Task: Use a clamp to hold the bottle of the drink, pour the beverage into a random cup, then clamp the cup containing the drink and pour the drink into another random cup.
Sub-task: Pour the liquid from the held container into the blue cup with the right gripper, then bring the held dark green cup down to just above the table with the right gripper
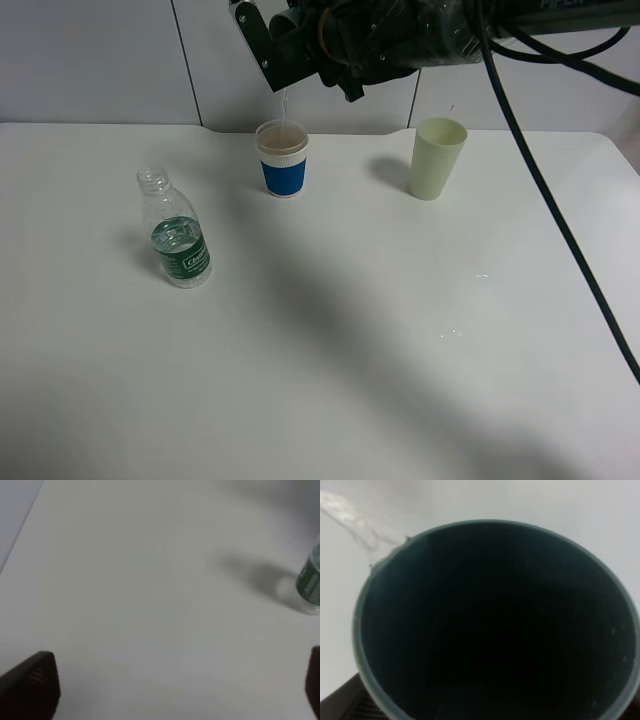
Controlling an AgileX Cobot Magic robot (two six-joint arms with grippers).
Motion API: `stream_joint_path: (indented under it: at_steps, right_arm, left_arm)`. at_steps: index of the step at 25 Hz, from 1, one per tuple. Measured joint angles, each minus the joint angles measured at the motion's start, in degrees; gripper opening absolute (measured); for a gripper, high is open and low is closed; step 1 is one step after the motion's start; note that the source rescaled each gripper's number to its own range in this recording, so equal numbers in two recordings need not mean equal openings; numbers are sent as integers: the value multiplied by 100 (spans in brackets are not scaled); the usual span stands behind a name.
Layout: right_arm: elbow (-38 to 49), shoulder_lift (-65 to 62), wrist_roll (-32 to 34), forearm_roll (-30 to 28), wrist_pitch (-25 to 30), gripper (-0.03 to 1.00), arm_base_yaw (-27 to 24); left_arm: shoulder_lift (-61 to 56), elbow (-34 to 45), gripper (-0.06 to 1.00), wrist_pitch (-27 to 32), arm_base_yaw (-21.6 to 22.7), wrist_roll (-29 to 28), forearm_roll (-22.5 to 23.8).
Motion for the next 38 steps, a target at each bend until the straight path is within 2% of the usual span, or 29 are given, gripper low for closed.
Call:
stream_joint_path:
  at_steps: [10, 22, 25, 30, 31, 32, 34, 36, 38]
  right_arm:
    - [0, -5, -17, 0, 0, 1, 2]
    - [0, -5, -663, 0, -10, 1, 109]
    - [0, -5, -653, 0, -5, 1, 142]
    - [0, -5, 576, 163, -10, 1, 161]
    - [0, -5, 1862, 601, -5, 1, 161]
    - [0, -5, 2623, 878, 12, 1, 161]
    - [0, -11, 3550, 1281, 52, 1, 161]
    - [0, -11, 3907, 1477, 90, 1, 161]
    - [0, -53, 4564, 2164, 266, 1, 161]
  left_arm:
    - [0, 0, 100, 0, 0, 0, 0]
    - [0, 0, 100, 0, 0, 0, 0]
    - [0, 0, 100, 0, 0, 0, 0]
    - [0, 0, 100, 0, 0, 0, 0]
    - [0, 0, 100, 0, 0, 0, 0]
    - [0, 0, 100, 0, 0, 0, 0]
    - [0, 0, 100, 0, 0, 0, 0]
    - [0, 0, 100, 0, 0, 0, 0]
    - [0, 0, 100, 0, 0, 0, 0]
